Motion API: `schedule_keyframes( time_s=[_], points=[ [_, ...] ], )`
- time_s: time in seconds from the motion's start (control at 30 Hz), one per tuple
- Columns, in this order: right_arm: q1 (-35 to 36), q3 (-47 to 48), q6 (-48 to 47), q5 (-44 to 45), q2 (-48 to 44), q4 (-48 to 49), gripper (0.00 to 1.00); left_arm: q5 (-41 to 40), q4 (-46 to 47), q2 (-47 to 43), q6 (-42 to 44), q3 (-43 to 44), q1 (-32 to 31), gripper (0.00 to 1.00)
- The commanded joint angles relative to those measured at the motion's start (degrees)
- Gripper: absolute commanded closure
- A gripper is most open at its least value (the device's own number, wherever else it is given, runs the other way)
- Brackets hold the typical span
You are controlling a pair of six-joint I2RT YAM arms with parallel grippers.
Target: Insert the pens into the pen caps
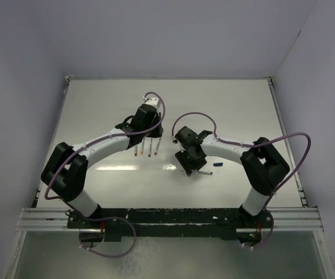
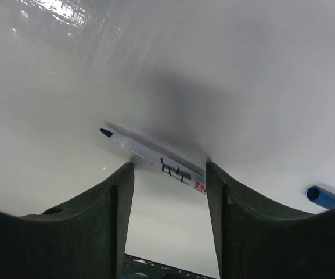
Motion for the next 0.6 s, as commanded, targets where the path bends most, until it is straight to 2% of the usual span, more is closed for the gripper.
schedule_keyframes(
  time_s=[0.0,0.1,0.4,0.57],
  points=[
    [0.6,1.5,1.2,0.8,1.1,-1.8,0.49,-1.1,2.5,-2.3,0.5,0.0,0.3,0.75],
    [0.8,1.9,1.3,0.7,1.7,-1.8,0.58,-1.1,2.5,-2.2,0.6,0.0,0.3,0.75],
    [0.7,3.0,1.4,-0.2,3.0,-0.7,1.00,-1.7,2.3,-2.3,0.9,-0.4,0.3,0.75],
    [0.7,4.0,2.1,0.2,3.5,0.0,1.00,-1.8,3.1,-2.9,1.2,-1.3,0.3,0.75]
  ],
)
